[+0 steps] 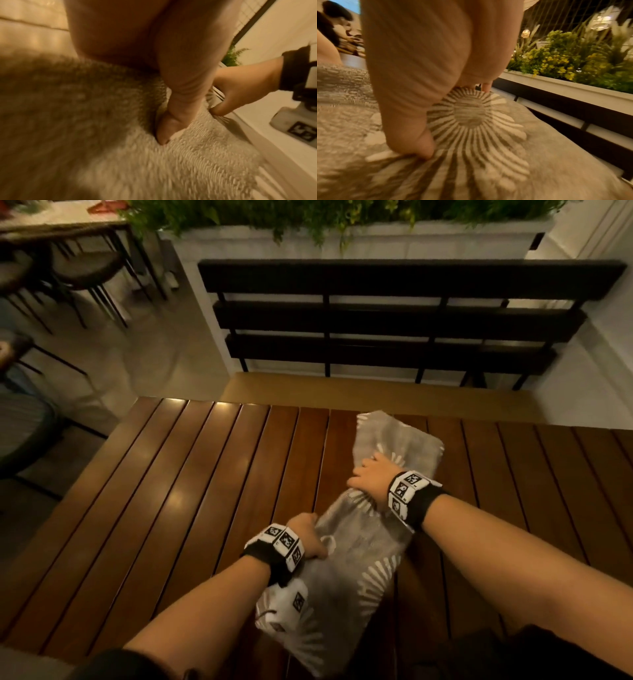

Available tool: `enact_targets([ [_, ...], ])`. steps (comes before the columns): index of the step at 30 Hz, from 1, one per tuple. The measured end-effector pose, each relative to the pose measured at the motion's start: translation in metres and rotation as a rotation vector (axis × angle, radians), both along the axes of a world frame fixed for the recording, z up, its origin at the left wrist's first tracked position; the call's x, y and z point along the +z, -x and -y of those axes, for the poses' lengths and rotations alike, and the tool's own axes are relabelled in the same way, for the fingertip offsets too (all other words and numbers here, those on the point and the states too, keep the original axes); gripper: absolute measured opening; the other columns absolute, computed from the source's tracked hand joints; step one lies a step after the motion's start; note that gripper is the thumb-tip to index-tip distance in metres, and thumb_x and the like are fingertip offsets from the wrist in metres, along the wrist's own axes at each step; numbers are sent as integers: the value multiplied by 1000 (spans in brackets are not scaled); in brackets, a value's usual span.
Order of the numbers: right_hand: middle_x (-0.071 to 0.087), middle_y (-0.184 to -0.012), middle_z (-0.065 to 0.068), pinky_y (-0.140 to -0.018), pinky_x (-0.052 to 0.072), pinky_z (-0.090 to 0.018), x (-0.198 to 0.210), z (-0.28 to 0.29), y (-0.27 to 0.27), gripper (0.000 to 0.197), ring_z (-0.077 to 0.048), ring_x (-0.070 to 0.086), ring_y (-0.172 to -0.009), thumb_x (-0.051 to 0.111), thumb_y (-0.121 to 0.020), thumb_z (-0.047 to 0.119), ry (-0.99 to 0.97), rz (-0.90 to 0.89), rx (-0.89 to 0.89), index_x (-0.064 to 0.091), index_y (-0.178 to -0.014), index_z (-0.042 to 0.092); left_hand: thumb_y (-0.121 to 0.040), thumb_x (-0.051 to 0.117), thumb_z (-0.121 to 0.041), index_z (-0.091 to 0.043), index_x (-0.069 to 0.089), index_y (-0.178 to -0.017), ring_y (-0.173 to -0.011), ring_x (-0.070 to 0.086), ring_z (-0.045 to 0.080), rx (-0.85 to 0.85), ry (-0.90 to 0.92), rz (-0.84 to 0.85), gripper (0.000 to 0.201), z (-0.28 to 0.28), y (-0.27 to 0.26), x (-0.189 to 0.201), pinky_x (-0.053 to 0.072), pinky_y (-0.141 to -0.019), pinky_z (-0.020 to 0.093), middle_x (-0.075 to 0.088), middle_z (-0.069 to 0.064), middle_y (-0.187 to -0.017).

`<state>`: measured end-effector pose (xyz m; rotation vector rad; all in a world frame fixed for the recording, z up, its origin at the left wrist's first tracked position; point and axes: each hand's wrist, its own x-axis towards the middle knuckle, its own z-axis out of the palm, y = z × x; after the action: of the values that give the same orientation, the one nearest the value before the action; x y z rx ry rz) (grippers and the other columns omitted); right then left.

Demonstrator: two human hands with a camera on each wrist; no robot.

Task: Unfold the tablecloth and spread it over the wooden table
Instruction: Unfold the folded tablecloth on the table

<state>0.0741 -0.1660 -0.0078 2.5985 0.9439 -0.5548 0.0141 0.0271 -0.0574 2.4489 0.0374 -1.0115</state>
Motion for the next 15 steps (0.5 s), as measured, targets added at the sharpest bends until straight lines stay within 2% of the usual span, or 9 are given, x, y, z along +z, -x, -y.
enact_targets([
  [2, 55, -119, 0, -97, 33, -42, 2, 15, -3, 45, -24, 49, -113, 66, -80, 34, -30, -27, -92, 54, -123, 28, -72, 72, -26, -18, 59, -99, -86, 64, 24, -76, -79, 161, 31, -4, -18, 8, 55, -77, 33, 67, 4, -97],
  [4, 54, -107, 0, -90, 38, -40, -2, 34, 1, 50, -24, 51, -106, 69, -71, 47, -45, -63, -198, 56, -116, 29, -79, 64, -25, -23, 53, -101, -89, 63, 27, -169, -189, 306, 24, -7, -35, 16, 52, -77, 35, 67, 5, -101],
  [5, 53, -110, -2, -90, 38, -40, -7, 45, 5, 59, -25, 51, -107, 68, -69, 54, -46, -78, -259, 53, -120, 29, -82, 60, -23, -22, 51, -110, -99, 61, 30, -228, -258, 393, 29, -8, -43, 16, 50, -83, 38, 66, 8, -109],
  [7, 48, -125, -5, -95, 34, -42, -18, 66, 17, 83, -28, 45, -116, 63, -67, 69, -43, -62, -400, 40, -135, 28, -86, 55, -18, -18, 44, -129, -124, 45, 35, -308, -339, 599, 45, -5, -48, 12, 40, -98, 45, 54, 12, -130],
  [9, 39, -138, -7, -101, 31, -46, -28, 82, 31, 96, -30, 39, -125, 59, -68, 74, -91, 12, -513, 26, -145, 26, -87, 55, -15, -18, 40, -136, -138, 26, 38, -343, -317, 754, 51, 1, -42, 9, 29, -109, 50, 39, 13, -144],
  [11, 27, -150, -8, -107, 25, -48, -34, 92, 38, 106, -31, 30, -135, 58, -68, 75, -144, 10, -578, 12, -150, 24, -86, 55, -18, -22, 37, -138, -142, 17, 37, -430, -305, 772, 55, 5, -35, 6, 22, -113, 50, 30, 11, -150],
  [13, 16, -158, -8, -113, 15, -51, -35, 101, 40, 118, -28, 19, -143, 59, -63, 78, -164, -75, -599, 0, -151, 27, -85, 56, -21, -27, 27, -143, -144, 11, 36, -498, -320, 709, 65, 7, -32, 4, 16, -115, 51, 23, 9, -154],
  [15, 14, -159, -6, -114, 7, -53, -31, 108, 39, 122, -26, 15, -145, 63, -61, 76, -165, -149, -595, -4, -151, 28, -83, 60, -25, -29, 13, -149, -146, 2, 35, -523, -340, 627, 81, 6, -36, 6, 9, -116, 53, 12, 8, -159],
])
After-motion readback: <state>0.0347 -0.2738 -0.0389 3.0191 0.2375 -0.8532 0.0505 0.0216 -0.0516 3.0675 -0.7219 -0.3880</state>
